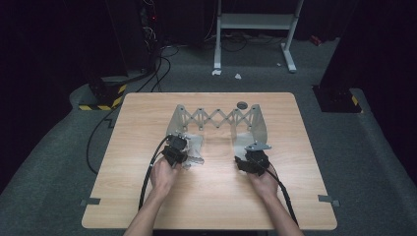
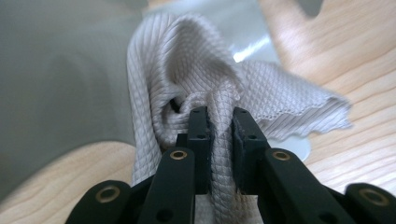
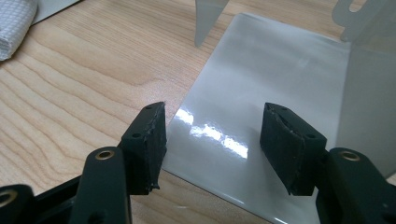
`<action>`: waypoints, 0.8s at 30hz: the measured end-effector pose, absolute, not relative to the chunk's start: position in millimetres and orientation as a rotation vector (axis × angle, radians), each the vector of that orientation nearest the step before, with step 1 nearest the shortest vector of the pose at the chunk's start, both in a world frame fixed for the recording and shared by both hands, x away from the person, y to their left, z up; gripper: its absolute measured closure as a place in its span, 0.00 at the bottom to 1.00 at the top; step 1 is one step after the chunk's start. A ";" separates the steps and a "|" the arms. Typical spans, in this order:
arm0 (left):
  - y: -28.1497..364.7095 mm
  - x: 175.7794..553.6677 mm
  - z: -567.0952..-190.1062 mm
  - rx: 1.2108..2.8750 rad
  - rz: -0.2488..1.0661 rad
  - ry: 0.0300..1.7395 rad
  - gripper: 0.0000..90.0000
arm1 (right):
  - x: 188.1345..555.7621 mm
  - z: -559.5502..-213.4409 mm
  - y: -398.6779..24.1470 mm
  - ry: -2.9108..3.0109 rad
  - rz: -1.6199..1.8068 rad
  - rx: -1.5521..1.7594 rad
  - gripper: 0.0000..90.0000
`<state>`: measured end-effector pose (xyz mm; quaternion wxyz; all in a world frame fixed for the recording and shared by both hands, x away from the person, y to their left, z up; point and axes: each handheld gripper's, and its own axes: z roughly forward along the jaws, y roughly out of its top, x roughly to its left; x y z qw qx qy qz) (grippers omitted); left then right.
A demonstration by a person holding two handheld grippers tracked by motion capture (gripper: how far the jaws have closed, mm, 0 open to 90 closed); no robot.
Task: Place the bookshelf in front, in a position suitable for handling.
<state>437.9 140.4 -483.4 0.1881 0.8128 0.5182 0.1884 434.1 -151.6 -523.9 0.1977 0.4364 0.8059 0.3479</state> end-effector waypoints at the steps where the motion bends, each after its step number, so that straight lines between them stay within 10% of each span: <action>1: 141.5 438.3 -484.9 2.287 0.537 1.463 0.89 | 434.1 -523.9 -151.6 2.256 0.974 1.221 0.46; 7: 142.1 440.2 -490.5 2.304 0.497 1.473 0.87 | 434.2 -523.9 -151.7 2.256 0.975 1.220 0.46; 17: 138.6 444.8 -495.2 2.243 0.389 1.523 0.47 | 434.3 -523.9 -151.8 2.257 0.976 1.220 0.46; 24: 139.0 448.8 -491.3 2.295 0.388 1.499 0.80 | 434.3 -523.9 -151.9 2.258 0.977 1.220 0.45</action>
